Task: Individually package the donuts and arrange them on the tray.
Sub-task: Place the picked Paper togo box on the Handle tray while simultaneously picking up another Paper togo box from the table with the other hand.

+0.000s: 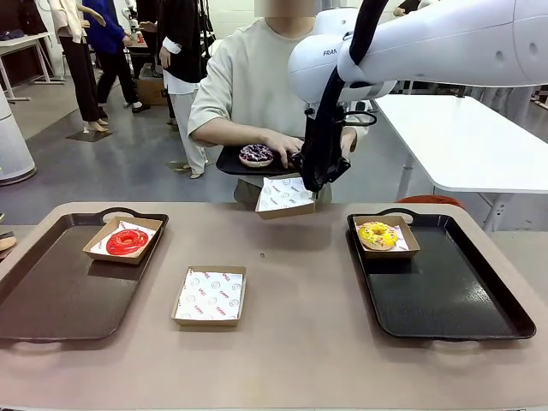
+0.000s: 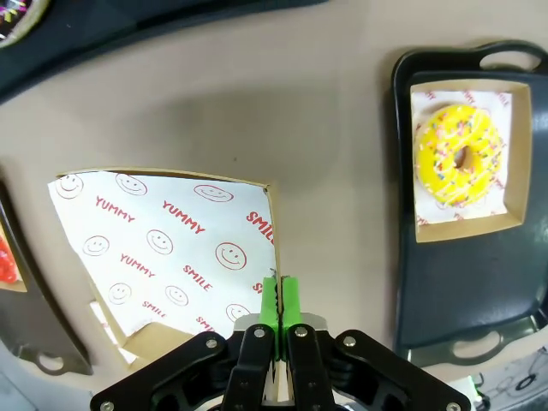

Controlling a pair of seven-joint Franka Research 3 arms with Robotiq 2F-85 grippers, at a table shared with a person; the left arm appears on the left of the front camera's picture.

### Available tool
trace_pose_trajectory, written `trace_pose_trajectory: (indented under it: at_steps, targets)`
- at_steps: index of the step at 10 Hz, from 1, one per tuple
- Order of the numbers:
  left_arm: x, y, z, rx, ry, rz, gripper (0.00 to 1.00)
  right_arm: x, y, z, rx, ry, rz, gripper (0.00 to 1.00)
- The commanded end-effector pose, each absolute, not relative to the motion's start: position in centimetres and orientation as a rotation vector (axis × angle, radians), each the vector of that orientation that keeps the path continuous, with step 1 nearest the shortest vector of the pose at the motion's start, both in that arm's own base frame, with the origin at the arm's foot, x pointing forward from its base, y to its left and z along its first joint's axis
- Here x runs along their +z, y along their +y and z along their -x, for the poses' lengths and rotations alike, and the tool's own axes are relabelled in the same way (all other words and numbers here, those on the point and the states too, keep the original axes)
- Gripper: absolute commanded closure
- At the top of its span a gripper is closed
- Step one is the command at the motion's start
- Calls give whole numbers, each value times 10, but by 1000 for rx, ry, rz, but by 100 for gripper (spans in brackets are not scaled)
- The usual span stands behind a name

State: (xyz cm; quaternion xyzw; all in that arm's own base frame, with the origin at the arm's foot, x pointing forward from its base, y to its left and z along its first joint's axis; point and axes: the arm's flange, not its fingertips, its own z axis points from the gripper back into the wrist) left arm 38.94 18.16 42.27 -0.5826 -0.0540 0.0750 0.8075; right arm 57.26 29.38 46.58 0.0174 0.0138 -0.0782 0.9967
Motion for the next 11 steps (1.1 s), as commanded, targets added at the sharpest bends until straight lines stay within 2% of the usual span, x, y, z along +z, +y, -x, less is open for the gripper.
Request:
trace_pose_trajectory:
  at_steps: [1,4,11]
  targets:
    - [423,187,-392,173,-129,1277,0,474,302,-581,-140,9,16,100]
    - [421,185,-392,207,-152,1231,0,472,299,-574,-143,17,-19,100]
    - [415,188,-390,192,-119,1259,0,472,299,-574,-143,17,-19,100]
